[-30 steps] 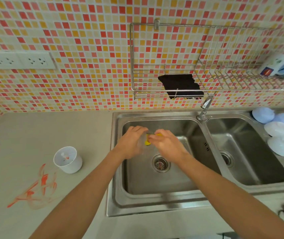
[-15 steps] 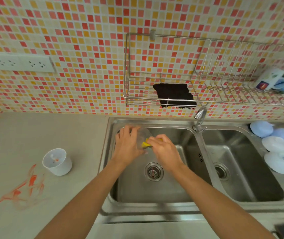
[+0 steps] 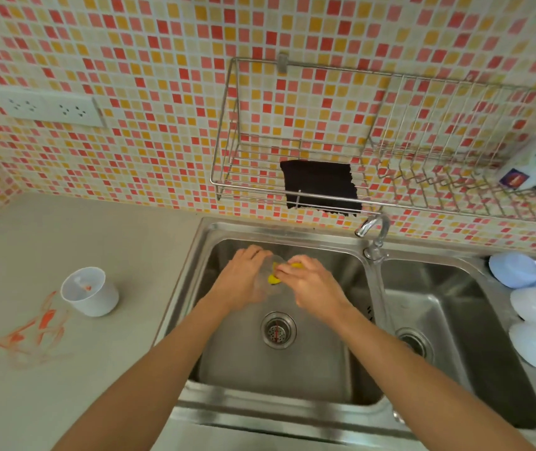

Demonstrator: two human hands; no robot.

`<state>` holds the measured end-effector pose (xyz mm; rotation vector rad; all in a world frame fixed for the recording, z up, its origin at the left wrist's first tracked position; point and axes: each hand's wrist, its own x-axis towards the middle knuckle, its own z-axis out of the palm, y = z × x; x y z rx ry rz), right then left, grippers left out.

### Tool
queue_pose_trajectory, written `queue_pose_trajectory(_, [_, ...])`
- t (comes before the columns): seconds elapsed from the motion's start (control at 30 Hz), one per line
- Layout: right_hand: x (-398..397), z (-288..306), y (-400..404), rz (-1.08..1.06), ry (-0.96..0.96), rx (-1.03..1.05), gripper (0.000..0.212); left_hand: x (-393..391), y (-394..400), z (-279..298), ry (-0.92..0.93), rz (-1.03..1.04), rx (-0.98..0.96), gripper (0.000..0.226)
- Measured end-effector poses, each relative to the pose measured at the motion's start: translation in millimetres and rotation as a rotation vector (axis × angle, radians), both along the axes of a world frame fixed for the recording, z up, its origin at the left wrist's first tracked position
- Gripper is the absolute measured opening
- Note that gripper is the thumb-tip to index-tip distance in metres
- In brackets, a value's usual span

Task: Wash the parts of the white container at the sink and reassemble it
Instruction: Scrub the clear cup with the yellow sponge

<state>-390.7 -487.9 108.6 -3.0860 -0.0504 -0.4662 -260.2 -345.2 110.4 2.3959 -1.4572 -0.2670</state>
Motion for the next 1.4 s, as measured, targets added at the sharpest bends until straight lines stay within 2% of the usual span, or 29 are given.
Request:
queue_pose_trajectory(0.07, [-5,-10,4,-0.040,-0.018,0.105,0.054,-4,-5,1,0.019,0.024,0.017,0.078])
queue_pose_trajectory(0.2, [-15,-24,24,-0.184,-0.001,0.660,0.033,-7,-7,-8,-0.035,0.086,0.067,0.084])
queue_pose_trajectory(0.27, [-20,-29,24,-0.236,-0.003,0.757,0.031,-9,-5,-17,0.000,0.114,0.072,0.087])
queue_pose_trajectory(0.33, [-23,-31,17,-0.220,0.020,0.741,0.031,-16,-3,-18,0.034,0.141,0.062,0.085])
queue_pose_trajectory(0.47, [-18,-31,2,-0.203,-0.053,0.555,0.036,-32,-2,-8,0.095,0.197,-0.009,0.078])
queue_pose_trajectory(0.67, [-21,-33,1,-0.480,-0.037,0.623,0.034,-21,5,-7,0.086,0.210,0.097,0.089])
queue_pose_trajectory(0.83, [-24,-43,-2,-0.533,-0.018,0.644,0.035,-15,5,-8,0.058,0.174,0.122,0.085])
queue_pose_trajectory(0.97, [-21,-43,0,-0.560,-0.041,0.609,0.023,-9,2,-14,0.058,0.151,0.151,0.086])
queue_pose_trajectory(1.2, [-20,-45,4,-0.626,-0.056,0.603,0.019,-6,-1,-24,-0.152,0.058,0.221,0.079])
queue_pose_trajectory(1.4, [-20,-28,7,-0.669,-0.137,0.588,0.028,-6,-3,-31,-0.354,-0.012,0.148,0.074])
